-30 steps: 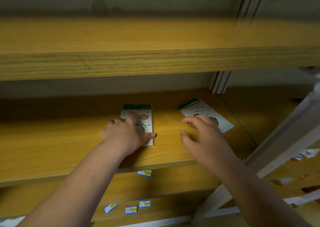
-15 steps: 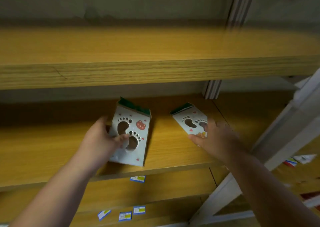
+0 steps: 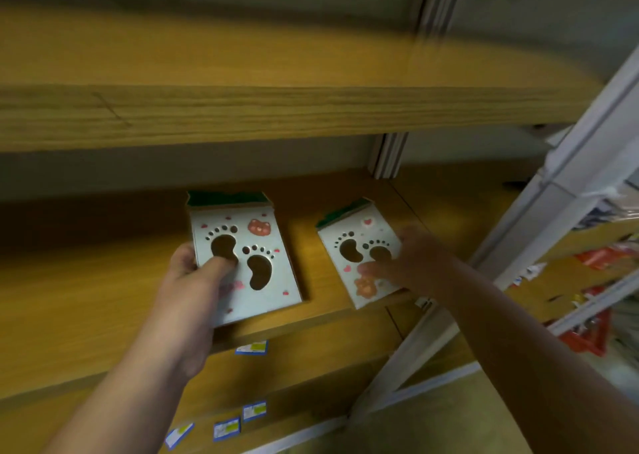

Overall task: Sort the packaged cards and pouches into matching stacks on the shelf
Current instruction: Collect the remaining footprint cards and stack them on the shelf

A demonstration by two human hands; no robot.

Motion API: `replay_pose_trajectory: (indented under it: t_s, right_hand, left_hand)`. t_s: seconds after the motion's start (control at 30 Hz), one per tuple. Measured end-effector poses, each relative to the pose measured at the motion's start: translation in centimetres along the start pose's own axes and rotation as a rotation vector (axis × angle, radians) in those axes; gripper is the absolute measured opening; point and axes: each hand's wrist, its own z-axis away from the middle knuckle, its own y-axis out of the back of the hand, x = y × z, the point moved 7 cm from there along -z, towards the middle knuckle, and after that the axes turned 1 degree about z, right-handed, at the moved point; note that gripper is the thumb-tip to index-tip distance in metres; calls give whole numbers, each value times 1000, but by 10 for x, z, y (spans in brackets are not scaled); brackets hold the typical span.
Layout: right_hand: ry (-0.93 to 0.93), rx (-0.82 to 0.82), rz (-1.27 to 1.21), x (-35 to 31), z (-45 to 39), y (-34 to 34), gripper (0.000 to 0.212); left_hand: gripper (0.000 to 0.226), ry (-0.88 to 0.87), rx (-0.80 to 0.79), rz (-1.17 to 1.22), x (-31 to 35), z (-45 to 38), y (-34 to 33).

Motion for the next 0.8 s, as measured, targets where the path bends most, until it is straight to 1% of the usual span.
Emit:
replay_pose_trajectory:
  t_s: [0.1,0.13,0.2,0.37,0.43,0.5,0.57,0.67,0.8]
  right_hand:
    - [1,-62,-337,11,26,-6,40]
    - [14,-68,-446,13,37,-6,29]
    - [57,-38,-594,17,59,0,19]
    - [172,-69,-904,42,114,24,22]
    - [213,-88,-966,63,134,39,17]
    - [251,-108,-994,86,153,55,14]
    - [261,-122,-1007,118,171,70,15]
    - [256,-124,-1059,175,192,99,15]
    - [263,-32,-1086,258,192,142,14]
  left_hand:
    - [34,10,-24,-54,-7,5,-7]
    - [35,9,-24,-69,-8,8,-8]
    - [35,13,-26,-87,-11,15,-11]
    - [24,13,-73,-155,-14,53,-38]
    - [21,21,-109,-201,-16,77,-59]
    - [23,11,-155,-246,-18,105,-85]
    - [29,-21,-185,-265,-22,137,-113]
    - [29,-37,-220,-242,-35,186,-162]
    - [33,-50,-256,-182,-58,233,-243]
